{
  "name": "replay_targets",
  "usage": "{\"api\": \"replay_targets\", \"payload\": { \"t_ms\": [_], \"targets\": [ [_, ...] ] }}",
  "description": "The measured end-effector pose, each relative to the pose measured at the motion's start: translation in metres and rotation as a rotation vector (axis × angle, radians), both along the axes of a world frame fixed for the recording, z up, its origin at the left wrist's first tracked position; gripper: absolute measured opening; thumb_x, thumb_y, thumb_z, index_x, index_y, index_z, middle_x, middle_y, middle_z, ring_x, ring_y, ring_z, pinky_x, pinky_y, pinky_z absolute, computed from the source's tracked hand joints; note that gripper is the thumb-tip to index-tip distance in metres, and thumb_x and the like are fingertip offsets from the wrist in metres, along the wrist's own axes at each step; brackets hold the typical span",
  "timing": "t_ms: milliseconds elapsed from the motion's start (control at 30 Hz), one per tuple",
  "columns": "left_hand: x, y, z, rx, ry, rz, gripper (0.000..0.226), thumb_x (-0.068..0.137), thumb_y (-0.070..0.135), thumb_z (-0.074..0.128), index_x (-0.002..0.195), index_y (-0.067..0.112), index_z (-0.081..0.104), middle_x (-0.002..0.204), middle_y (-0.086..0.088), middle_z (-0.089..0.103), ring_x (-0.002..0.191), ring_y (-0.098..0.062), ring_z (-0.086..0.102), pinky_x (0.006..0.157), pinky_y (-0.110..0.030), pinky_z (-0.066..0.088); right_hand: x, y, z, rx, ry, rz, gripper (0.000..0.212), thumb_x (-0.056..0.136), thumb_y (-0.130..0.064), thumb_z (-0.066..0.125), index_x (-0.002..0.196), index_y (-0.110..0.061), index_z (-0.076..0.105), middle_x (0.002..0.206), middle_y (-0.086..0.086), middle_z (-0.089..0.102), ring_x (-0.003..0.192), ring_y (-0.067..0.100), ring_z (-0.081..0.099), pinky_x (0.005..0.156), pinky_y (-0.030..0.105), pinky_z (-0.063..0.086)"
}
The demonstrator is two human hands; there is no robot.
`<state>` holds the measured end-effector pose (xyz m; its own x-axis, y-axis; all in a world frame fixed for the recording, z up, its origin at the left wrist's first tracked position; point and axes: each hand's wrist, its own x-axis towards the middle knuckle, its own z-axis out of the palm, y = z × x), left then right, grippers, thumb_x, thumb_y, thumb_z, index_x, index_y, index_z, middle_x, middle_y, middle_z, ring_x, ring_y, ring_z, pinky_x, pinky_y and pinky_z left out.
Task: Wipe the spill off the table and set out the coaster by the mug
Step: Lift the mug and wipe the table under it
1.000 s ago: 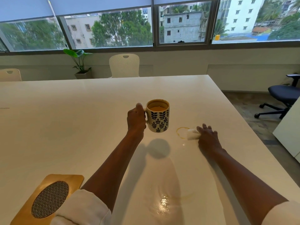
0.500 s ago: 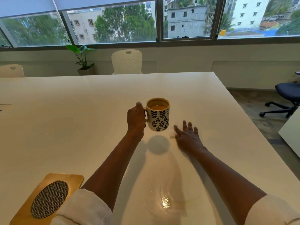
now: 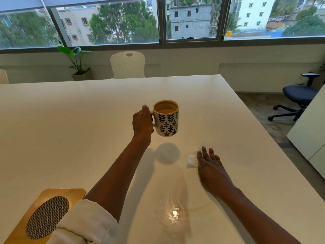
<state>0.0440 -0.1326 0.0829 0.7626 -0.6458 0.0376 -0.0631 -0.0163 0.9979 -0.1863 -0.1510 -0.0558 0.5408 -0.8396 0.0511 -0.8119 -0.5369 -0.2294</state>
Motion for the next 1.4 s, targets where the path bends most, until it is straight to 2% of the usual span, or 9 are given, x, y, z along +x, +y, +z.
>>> {"api": "replay_targets", "payload": {
  "t_ms": [233,500,800,900,967,1033,1167,1300,1400],
  "targets": [
    [0.001,0.004,-0.005,0.004,-0.001,0.001,0.044,0.103,0.032,0.033,0.063,0.013,0.038,0.060,-0.003,0.037,0.053,-0.015,0.034,0.050,-0.026,0.030,-0.011,-0.077,0.005,-0.015,0.089,-0.226,0.057,0.095,-0.007,0.030,0.151,0.000,0.019,0.160,0.023,0.012,0.148,0.043,0.009,0.117,0.049,0.016],
    [0.002,0.008,-0.011,-0.015,0.018,0.028,0.047,0.103,0.032,0.036,0.061,0.013,0.040,0.058,-0.002,0.039,0.051,-0.016,0.034,0.048,-0.026,0.028,0.030,-0.117,0.010,0.081,0.078,-0.226,0.060,0.095,-0.008,0.031,0.152,0.001,0.015,0.161,0.022,0.004,0.149,0.041,-0.001,0.120,0.048,0.006],
    [-0.007,0.008,-0.009,-0.018,0.020,0.043,0.047,0.102,0.032,0.037,0.059,0.013,0.042,0.057,-0.003,0.039,0.049,-0.018,0.033,0.047,-0.026,0.028,0.057,0.001,0.011,0.053,0.060,0.098,0.063,0.097,-0.002,0.033,0.154,-0.003,0.006,0.162,0.018,-0.002,0.149,0.037,-0.004,0.120,0.044,0.002],
    [-0.010,0.010,-0.008,-0.024,0.021,0.045,0.046,0.102,0.032,0.037,0.060,0.012,0.041,0.057,-0.003,0.038,0.049,-0.018,0.032,0.047,-0.027,0.028,0.045,0.040,0.018,0.051,-0.045,0.147,0.054,0.100,-0.002,0.035,0.152,-0.004,0.021,0.160,0.018,0.018,0.149,0.036,0.011,0.120,0.042,0.012],
    [-0.013,0.012,-0.008,-0.026,0.024,0.036,0.046,0.102,0.032,0.037,0.060,0.012,0.041,0.058,-0.003,0.038,0.049,-0.018,0.031,0.048,-0.027,0.027,0.036,0.052,0.022,0.038,-0.126,0.164,0.040,0.099,-0.005,0.042,0.138,-0.007,0.049,0.145,0.017,0.047,0.139,0.035,0.037,0.112,0.039,0.033],
    [-0.016,0.013,-0.009,-0.022,0.026,0.031,0.046,0.101,0.031,0.036,0.060,0.012,0.040,0.058,-0.004,0.037,0.050,-0.018,0.031,0.049,-0.028,0.027,0.028,0.055,0.024,-0.038,-0.179,0.192,0.023,0.095,-0.009,0.050,0.109,-0.015,0.067,0.113,0.007,0.067,0.112,0.027,0.057,0.091,0.035,0.049],
    [-0.020,0.014,-0.011,-0.026,0.017,0.016,0.044,0.101,0.029,0.036,0.060,0.012,0.039,0.058,-0.003,0.036,0.050,-0.018,0.030,0.050,-0.029,0.027,0.017,0.050,0.035,-0.128,-0.132,0.249,0.021,0.088,-0.004,0.055,0.089,-0.019,0.070,0.090,0.000,0.068,0.087,0.021,0.053,0.070,0.032,0.048],
    [-0.022,0.011,-0.013,-0.024,0.017,0.009,0.043,0.101,0.029,0.035,0.061,0.012,0.039,0.059,-0.003,0.037,0.051,-0.017,0.031,0.050,-0.029,0.027,0.005,0.030,0.052,0.081,-0.253,0.184,0.020,0.075,-0.004,0.057,0.079,-0.018,0.071,0.080,0.001,0.069,0.075,0.019,0.062,0.069,0.034,0.053],
    [-0.022,0.007,-0.015,-0.026,0.023,0.003,0.040,0.099,0.028,0.036,0.063,0.011,0.038,0.060,-0.004,0.036,0.053,-0.017,0.031,0.050,-0.028,0.028,-0.007,-0.009,0.059,0.134,-0.367,0.002,0.017,0.070,-0.018,0.053,0.075,-0.020,0.069,0.081,0.003,0.073,0.080,0.023,0.066,0.068,0.025,0.044]
  ]
}}
